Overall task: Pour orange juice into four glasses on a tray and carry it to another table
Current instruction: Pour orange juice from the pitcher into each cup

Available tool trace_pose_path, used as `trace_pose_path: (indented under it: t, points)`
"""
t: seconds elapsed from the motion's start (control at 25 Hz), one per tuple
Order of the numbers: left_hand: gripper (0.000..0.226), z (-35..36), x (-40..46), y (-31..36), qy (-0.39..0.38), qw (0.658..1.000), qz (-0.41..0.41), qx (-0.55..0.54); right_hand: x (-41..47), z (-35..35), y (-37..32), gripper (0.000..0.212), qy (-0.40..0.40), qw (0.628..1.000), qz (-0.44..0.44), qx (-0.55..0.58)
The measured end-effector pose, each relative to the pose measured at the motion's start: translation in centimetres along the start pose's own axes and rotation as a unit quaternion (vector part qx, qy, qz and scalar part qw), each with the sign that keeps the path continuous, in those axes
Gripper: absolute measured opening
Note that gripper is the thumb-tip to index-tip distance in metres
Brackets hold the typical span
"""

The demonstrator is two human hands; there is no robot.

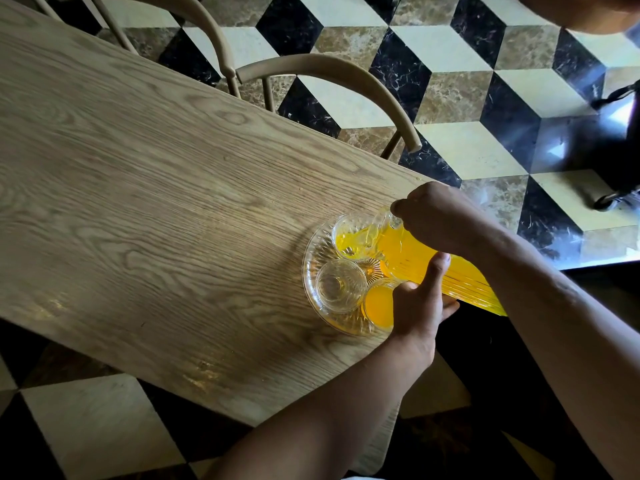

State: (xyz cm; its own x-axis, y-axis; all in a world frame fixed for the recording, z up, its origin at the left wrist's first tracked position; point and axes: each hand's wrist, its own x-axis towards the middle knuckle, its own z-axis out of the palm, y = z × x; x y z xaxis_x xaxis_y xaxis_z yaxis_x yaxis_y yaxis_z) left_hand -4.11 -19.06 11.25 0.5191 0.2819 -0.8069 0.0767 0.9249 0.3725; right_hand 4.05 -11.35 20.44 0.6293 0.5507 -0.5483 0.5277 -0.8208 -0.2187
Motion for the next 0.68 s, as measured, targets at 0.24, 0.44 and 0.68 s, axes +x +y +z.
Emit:
trace_pose_path:
  t: [0.24,0.44,0.68]
  points:
    - [0.118,0.02,-0.03,-0.02,-0.003,1.0,-0.003,-0.008,-0.12,-0.11,-0.11,0.034,0.002,1.0,0.006,-0.001]
    - [0.12,0.24,-0.25,0.09,-0.003,1.0,-0.005,-0.016,-0.26,-0.38,-0.09,0.034,0.001,1.0,0.006,-0.005]
    - [0.119,0.42,-0.56,-0.04,-0.006,1.0,-0.003,-0.023,-0.26,-0.48,-0.11,0.033,-0.001,1.0,0.014,-0.016]
